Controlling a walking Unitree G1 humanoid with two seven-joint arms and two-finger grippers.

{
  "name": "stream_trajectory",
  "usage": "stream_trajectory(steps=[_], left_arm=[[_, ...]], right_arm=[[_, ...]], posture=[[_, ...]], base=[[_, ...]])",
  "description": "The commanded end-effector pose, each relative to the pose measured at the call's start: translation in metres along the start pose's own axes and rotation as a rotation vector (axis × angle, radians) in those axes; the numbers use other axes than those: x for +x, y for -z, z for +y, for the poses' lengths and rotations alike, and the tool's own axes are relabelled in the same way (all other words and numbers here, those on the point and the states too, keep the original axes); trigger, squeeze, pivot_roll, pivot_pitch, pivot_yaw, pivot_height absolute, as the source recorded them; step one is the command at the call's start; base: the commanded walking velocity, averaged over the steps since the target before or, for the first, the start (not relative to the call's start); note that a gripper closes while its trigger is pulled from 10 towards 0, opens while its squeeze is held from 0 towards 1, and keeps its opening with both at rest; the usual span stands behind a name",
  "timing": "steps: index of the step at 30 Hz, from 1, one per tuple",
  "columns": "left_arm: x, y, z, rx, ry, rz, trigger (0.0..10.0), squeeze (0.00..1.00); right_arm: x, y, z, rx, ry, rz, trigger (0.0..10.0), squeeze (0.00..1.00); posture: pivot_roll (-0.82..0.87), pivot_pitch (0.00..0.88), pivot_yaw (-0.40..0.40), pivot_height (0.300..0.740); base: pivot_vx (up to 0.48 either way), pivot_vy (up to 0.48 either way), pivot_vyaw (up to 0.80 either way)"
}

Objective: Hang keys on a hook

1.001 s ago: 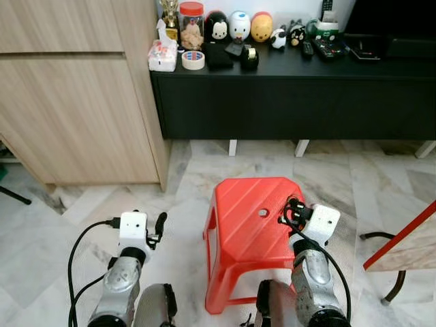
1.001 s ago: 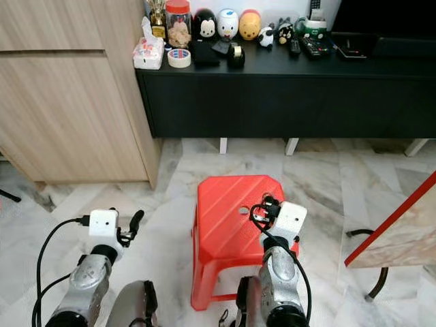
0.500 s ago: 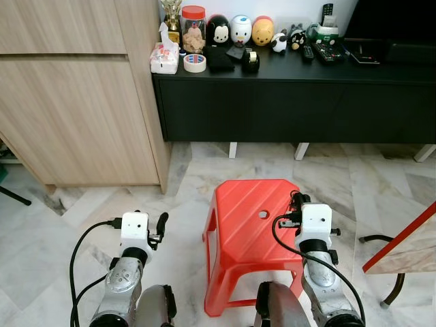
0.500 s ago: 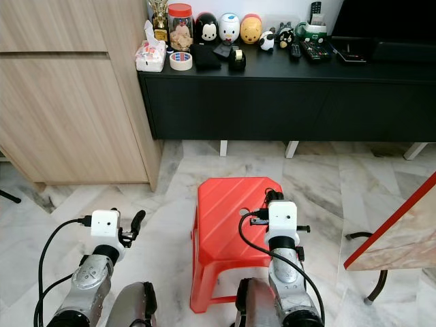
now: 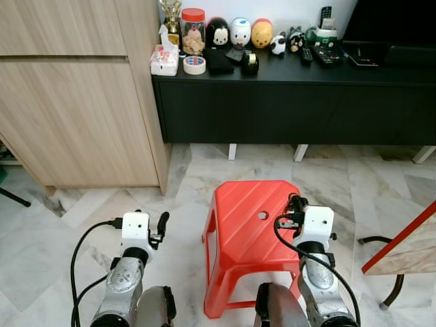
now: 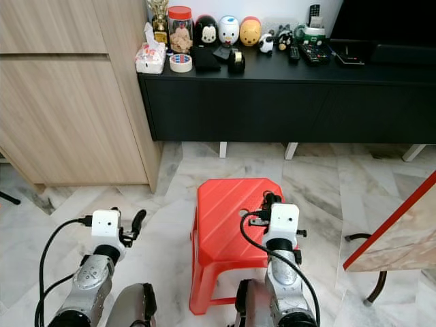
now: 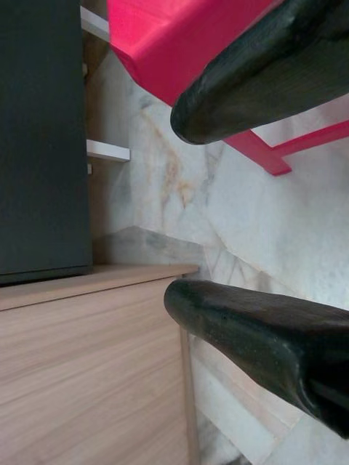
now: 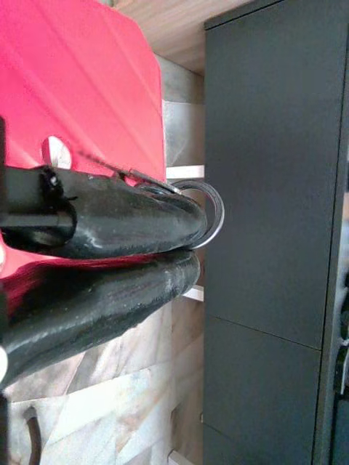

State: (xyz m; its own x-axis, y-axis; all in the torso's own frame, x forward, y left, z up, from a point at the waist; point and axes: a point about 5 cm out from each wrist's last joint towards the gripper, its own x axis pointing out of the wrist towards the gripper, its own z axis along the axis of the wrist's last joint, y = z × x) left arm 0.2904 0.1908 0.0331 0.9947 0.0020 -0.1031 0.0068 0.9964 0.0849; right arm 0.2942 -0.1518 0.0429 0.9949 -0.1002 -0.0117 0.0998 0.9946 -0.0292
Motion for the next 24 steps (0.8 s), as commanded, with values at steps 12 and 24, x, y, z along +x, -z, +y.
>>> stream_trajectory(steps=[12, 24], left_arm=[[-0.009, 0.02, 0.004, 0.015, -0.015, 0.091, 10.0, 0.0], [-0.046, 0.067, 0.031, 0.049, -0.075, 0.346, 10.0, 0.0]], right_arm=[[0.0, -0.001, -0.002, 0.018, 0.003, -0.001, 10.0, 0.0], [0.0, -0.001, 0.005, 0.032, -0.02, -0.002, 10.0, 0.0]], posture=[[0.02, 0.019, -0.065, 0.722], [0.02, 0.012, -0.062, 0.732]], base=[[0.0, 0.0, 0.0], [0.0, 0.0, 0.0]])
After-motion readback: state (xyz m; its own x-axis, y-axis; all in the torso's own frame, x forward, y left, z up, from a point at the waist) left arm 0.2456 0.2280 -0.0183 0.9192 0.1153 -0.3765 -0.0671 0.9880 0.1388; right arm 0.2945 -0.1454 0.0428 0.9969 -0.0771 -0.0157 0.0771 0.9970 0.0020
